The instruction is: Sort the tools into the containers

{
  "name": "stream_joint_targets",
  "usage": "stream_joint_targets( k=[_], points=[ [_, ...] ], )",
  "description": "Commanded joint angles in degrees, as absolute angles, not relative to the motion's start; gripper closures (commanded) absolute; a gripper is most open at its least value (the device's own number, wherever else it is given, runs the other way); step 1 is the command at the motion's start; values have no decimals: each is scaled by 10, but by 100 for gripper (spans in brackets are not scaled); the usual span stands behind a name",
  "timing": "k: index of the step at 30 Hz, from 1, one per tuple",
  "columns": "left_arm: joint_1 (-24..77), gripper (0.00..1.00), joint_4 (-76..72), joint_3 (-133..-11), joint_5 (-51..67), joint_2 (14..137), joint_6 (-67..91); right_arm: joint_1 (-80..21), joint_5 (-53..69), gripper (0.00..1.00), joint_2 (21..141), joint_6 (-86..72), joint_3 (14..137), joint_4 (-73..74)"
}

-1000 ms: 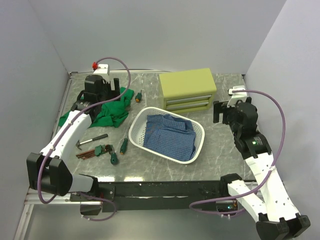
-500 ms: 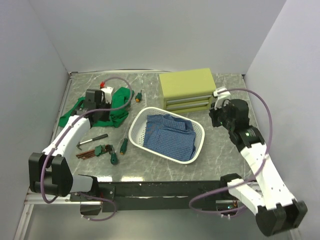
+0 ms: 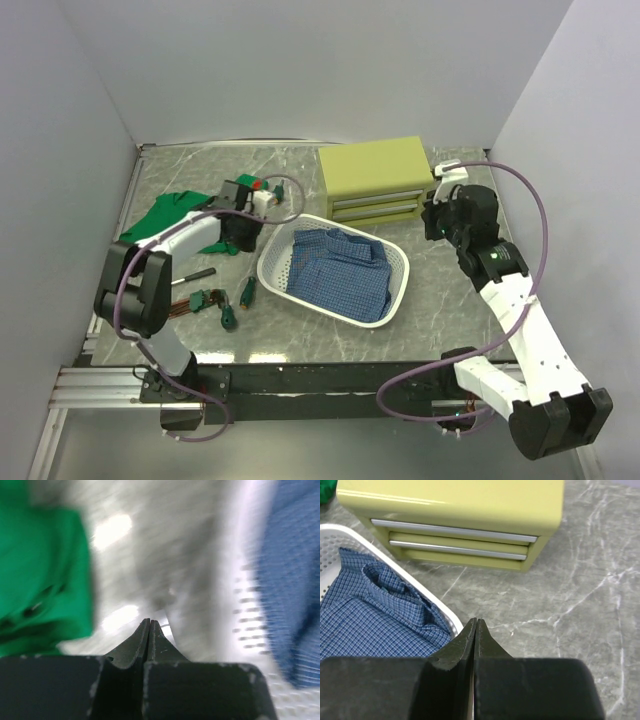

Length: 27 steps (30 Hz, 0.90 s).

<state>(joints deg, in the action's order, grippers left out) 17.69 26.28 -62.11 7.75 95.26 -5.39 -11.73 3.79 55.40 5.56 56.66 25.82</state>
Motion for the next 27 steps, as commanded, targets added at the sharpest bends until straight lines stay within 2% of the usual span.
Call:
stream_joint_targets(
  k=[1,5,7,8,11,12,16,20,22,24,27],
  points=[
    [235,99,264,-680,141,949,-57,-110,14,100,520,51,568,258],
    [306,99,283,-700,166,959,-48,-106,64,100,498,107,540,285],
    [358,99,283,-719,170,969,-43,-106,89,80,486,169,522,307],
    [393,99,282,-735,164,981,-40,-106,98,57,485,183,504,311],
    [432,99,280,-766,150,1011,-27,-94,122,37,489,226,483,342],
    [434,99,279,-772,150,1017,-23,-89,172,31,499,263,483,358],
    [434,99,292,-817,120,1001,-11,-85,233,20,544,358,508,486],
    [416,98,293,-810,57,911,-9,-78,219,18,561,363,512,437],
    [396,64,302,-801,66,878,-4,-77,209,18,583,380,524,414],
    [370,26,321,-795,55,863,23,-76,203,20,640,397,544,433],
    [338,20,329,-799,54,839,29,-40,212,23,706,398,579,439]
  ],
)
